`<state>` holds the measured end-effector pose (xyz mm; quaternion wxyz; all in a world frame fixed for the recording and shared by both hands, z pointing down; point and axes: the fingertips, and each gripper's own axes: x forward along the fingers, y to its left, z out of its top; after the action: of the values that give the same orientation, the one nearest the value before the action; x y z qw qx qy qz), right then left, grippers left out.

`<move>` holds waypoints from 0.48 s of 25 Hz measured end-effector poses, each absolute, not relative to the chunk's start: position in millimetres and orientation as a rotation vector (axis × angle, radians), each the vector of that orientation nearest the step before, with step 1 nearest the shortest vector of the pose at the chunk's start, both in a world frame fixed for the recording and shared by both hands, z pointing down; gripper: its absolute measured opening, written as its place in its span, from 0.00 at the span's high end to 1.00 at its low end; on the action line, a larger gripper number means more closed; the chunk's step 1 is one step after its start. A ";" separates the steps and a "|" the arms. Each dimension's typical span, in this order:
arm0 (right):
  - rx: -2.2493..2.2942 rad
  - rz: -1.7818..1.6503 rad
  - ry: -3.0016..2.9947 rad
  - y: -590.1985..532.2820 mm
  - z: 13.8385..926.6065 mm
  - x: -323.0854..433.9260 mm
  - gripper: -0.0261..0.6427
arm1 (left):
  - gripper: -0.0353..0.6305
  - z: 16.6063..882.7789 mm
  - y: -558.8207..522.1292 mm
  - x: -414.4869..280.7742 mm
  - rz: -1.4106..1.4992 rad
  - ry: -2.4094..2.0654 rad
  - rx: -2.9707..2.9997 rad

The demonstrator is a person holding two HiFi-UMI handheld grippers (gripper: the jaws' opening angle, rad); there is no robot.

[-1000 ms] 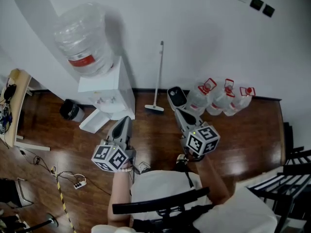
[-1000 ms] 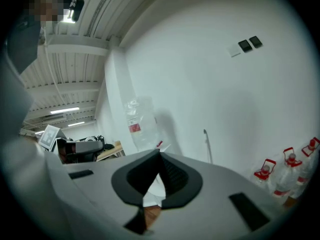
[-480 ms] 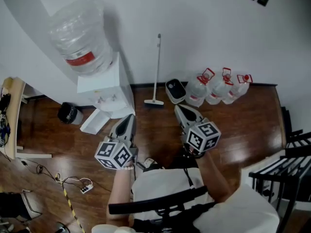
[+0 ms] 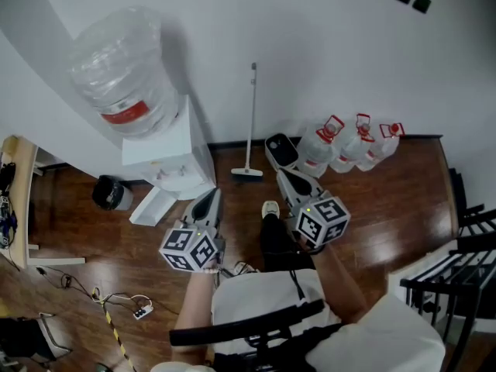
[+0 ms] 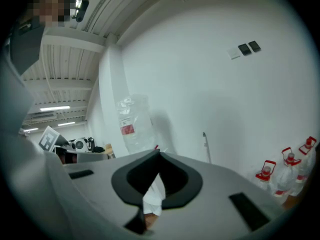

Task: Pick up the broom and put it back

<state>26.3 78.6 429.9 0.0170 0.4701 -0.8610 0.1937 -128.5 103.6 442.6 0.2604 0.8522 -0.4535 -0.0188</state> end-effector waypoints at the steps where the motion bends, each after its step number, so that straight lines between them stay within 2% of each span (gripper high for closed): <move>1: 1.456 0.608 -2.680 67.0 432.3 26.9 0.94 | 0.95 443.8 93.5 -128.2 -0.052 -1.236 2.303; 12: 1.407 0.718 -2.729 -115.3 455.1 71.3 0.94 | 0.95 464.0 -72.0 -84.6 -0.024 -1.302 2.238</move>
<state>71.3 -115.3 455.1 -0.0059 0.4461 -0.8655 0.2277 -84.6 -72.0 464.0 0.2726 0.8315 -0.4839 -0.0090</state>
